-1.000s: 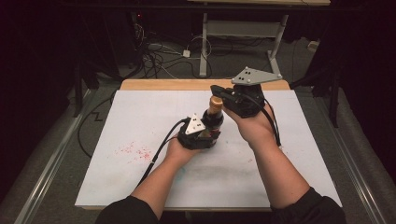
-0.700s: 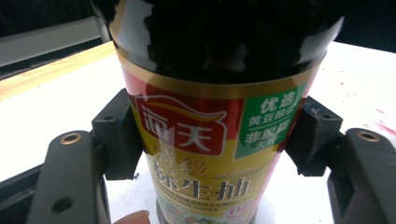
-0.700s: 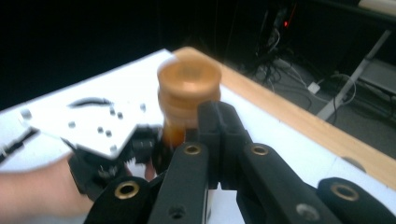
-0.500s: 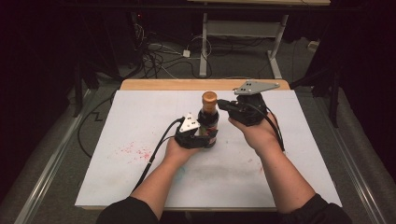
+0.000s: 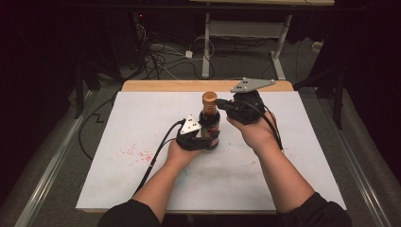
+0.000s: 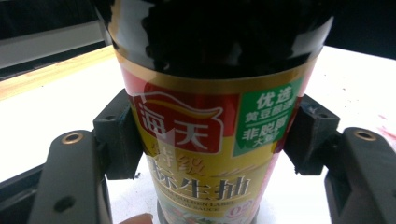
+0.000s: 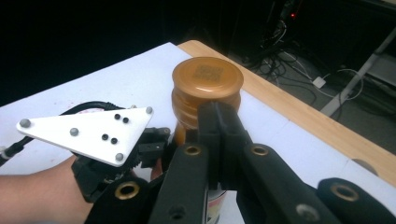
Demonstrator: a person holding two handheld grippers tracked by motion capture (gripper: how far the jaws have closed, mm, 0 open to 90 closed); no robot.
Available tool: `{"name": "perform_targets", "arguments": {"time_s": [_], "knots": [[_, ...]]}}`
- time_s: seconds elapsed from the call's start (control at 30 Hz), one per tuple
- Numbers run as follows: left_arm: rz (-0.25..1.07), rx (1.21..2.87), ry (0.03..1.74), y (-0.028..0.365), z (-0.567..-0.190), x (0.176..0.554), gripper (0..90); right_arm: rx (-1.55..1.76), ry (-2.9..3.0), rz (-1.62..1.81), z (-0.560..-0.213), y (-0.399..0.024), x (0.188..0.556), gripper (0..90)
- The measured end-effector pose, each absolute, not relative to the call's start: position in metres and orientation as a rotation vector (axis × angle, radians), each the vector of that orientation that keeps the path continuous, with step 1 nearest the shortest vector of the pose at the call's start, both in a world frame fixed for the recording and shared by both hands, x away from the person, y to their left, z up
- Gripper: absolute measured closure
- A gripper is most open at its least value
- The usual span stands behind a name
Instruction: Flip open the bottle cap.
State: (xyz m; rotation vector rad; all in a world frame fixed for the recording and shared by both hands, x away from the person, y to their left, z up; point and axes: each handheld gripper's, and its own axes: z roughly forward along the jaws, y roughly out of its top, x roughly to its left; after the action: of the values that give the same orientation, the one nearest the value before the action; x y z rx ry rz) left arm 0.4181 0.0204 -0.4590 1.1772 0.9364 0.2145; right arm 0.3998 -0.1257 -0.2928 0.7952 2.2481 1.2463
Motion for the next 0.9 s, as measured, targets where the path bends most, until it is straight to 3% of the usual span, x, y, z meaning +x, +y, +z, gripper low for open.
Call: {"name": "perform_targets", "arguments": {"time_s": [0.03,0.23,0.3,0.47,0.9], "knots": [[0.221,1.241,0.896,0.025,-0.460,0.418,30.8,0.795,2.248,1.246,-0.293,-0.126,0.400,90.0],[0.232,1.248,0.873,0.026,-0.462,0.416,31.1,0.777,2.208,1.315,-0.290,-0.120,0.399,90.0],[0.319,1.326,0.794,0.008,-0.462,0.408,30.8,0.719,2.160,1.381,-0.262,-0.119,0.390,90.0],[0.253,1.302,0.878,0.015,-0.457,0.418,30.3,0.656,2.145,1.372,-0.246,-0.112,0.376,90.0],[0.230,1.277,0.870,0.022,-0.460,0.417,29.4,0.792,2.237,1.265,-0.297,-0.142,0.393,90.0]]}}
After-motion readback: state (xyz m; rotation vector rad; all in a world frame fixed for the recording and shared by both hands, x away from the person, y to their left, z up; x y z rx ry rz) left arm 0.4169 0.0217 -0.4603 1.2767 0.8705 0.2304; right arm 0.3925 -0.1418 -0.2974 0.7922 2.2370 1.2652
